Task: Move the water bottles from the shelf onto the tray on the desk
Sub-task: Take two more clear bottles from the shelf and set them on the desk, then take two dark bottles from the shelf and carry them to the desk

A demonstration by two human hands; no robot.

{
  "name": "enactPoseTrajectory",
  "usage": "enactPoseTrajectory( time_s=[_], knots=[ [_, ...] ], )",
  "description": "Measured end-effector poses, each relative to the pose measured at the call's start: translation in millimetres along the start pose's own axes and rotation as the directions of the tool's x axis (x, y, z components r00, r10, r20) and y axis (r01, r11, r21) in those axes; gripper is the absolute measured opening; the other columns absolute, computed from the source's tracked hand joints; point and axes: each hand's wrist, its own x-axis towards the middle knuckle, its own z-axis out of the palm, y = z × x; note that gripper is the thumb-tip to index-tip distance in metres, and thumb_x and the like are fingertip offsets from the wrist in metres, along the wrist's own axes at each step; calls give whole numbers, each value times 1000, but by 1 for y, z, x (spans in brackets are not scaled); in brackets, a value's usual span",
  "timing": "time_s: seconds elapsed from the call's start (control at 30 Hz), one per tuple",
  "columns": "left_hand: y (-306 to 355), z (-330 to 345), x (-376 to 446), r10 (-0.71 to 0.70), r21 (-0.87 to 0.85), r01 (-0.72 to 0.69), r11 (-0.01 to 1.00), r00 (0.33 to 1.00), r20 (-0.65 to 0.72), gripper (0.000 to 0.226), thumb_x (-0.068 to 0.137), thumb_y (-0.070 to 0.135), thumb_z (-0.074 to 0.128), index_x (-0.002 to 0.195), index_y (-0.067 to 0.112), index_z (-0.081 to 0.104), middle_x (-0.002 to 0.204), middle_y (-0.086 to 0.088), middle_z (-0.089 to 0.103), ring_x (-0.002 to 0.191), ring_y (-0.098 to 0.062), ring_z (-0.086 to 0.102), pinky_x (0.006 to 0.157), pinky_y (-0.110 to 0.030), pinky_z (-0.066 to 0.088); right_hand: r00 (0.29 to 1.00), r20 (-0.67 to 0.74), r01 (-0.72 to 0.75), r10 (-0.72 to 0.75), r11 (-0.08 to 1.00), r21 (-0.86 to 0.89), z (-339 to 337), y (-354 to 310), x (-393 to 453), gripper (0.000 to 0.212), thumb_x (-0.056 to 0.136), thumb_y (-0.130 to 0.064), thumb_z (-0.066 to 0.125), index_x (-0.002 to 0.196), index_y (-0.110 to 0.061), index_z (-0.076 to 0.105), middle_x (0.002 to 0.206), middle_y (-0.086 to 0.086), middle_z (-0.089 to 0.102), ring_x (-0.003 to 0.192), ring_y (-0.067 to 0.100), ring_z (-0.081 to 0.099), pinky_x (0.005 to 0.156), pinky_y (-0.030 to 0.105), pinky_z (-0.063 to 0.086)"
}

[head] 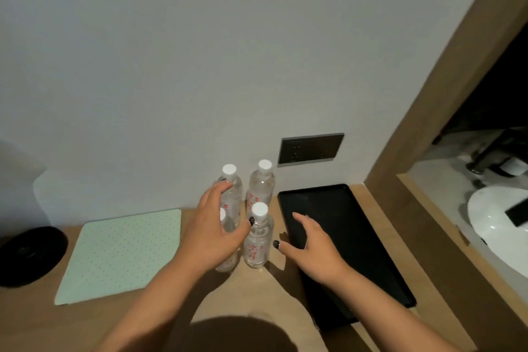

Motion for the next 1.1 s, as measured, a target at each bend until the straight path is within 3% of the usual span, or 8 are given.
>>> enactPoseTrajectory(
  time_s=[0.13,0.23,0.33,0.47,0.67,0.87,1.0,1.1],
  knots=[
    [24,26,-5,170,148,-183,972,980,99,73,83,43,63,144,37,23,157,14,15,146,-12,11,117,-39,21,991,-18,111,-134,880,-461,-38,22,-26,82,90,-50,51,152,-19,7,161,-4,5,147,10,-9,117,30,9],
    [35,60,-13,288,220,-336,916,931,223,70,86,45,55,147,30,22,158,10,12,146,-5,-3,118,-30,-4,989,-14,105,-149,756,-646,-58,48,-45,83,92,-51,46,152,-15,1,161,1,1,148,16,-9,119,33,3],
    [48,94,-22,319,237,-425,873,867,382,76,87,44,54,150,24,15,159,5,7,146,-7,-7,120,-31,-1,997,-48,12,-53,788,-616,-77,75,-71,87,91,-51,49,152,-17,-2,161,0,-2,148,17,-5,119,33,7],
    [74,131,-40,266,185,-424,886,794,547,82,89,42,55,151,22,5,160,3,-2,146,-9,-1,119,-27,9,995,-97,-75,30,858,-509,-110,107,-112,93,88,-54,52,152,-21,-7,161,-3,-8,148,14,-3,118,31,13],
    [151,179,-78,336,224,-556,800,725,601,78,92,43,50,151,22,4,160,2,0,147,-12,1,117,-27,7,968,-236,-192,81,845,-499,-177,156,-193,94,89,-55,49,151,-19,-9,161,-1,-10,148,13,-6,118,29,9],
    [242,251,-146,417,129,-645,754,620,665,77,92,43,49,151,21,5,160,0,2,147,-12,4,118,-27,11,947,-290,-273,139,823,-497,-248,212,-297,90,91,-54,46,151,-17,-9,161,1,-12,148,13,-7,118,29,10],
    [292,292,-185,490,85,-705,704,569,660,75,94,43,46,152,20,3,160,-1,-2,147,-13,-5,115,-27,-6,916,-368,-330,163,826,-457,-284,245,-359,88,91,-53,47,152,-17,-5,161,0,-7,148,13,-3,117,27,13],
    [324,324,-212,516,65,-726,684,546,660,74,94,44,45,151,20,4,160,-1,-2,147,-13,-6,114,-26,-6,874,-445,-381,193,842,-381,-304,275,-408,86,91,-53,49,152,-20,-1,161,-3,-1,148,10,-1,116,24,14]
  ],
)
